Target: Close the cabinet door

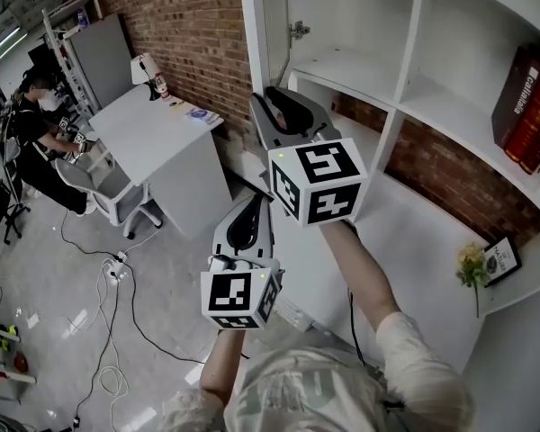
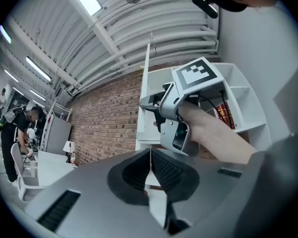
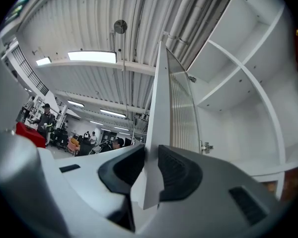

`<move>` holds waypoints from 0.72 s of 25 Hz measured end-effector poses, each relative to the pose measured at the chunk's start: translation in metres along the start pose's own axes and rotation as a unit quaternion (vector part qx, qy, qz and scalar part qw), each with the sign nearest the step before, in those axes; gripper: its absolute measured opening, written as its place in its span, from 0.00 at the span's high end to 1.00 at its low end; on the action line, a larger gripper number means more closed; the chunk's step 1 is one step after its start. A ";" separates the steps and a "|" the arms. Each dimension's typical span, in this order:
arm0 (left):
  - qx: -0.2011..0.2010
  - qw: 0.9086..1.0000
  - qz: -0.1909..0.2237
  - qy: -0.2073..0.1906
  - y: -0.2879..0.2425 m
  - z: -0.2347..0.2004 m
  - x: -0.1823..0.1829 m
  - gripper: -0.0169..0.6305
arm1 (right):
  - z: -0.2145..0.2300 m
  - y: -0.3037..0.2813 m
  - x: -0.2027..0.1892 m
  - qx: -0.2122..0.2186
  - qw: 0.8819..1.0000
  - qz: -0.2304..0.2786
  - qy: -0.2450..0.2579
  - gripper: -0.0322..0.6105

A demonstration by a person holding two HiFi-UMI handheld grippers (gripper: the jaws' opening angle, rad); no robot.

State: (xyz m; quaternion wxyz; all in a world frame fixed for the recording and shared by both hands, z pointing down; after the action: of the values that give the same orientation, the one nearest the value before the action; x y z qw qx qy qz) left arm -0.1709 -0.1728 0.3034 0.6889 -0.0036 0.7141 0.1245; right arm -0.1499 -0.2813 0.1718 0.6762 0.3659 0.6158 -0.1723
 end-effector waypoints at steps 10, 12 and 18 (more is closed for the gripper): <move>-0.044 0.999 -0.003 0.012 -0.026 0.021 -0.005 0.94 | 0.041 0.027 0.008 -0.031 1.000 0.004 0.003 0.82; -0.058 0.998 -0.002 0.014 -0.031 0.026 -0.006 0.94 | 0.050 0.031 0.009 -0.043 0.999 0.004 0.012 0.82; -0.096 0.995 -0.005 0.020 -0.049 0.044 -0.012 0.94 | 0.099 0.045 0.009 -0.128 0.991 0.004 0.043 0.83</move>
State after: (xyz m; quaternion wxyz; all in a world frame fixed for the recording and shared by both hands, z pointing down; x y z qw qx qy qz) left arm -0.1189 -0.2144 0.3063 0.6715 -0.0759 0.7123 0.1894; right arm -0.0481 -0.3189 0.1732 0.6908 0.2862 0.6599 -0.0737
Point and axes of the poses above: the fingertips, and each gripper's own axes: y backward along the fingers, z to its right, x out of its top, the point moved 4 cm from there along y, backward along the fingers, and after that the axes turned 10 degrees about -x, right-handed, at the moved point
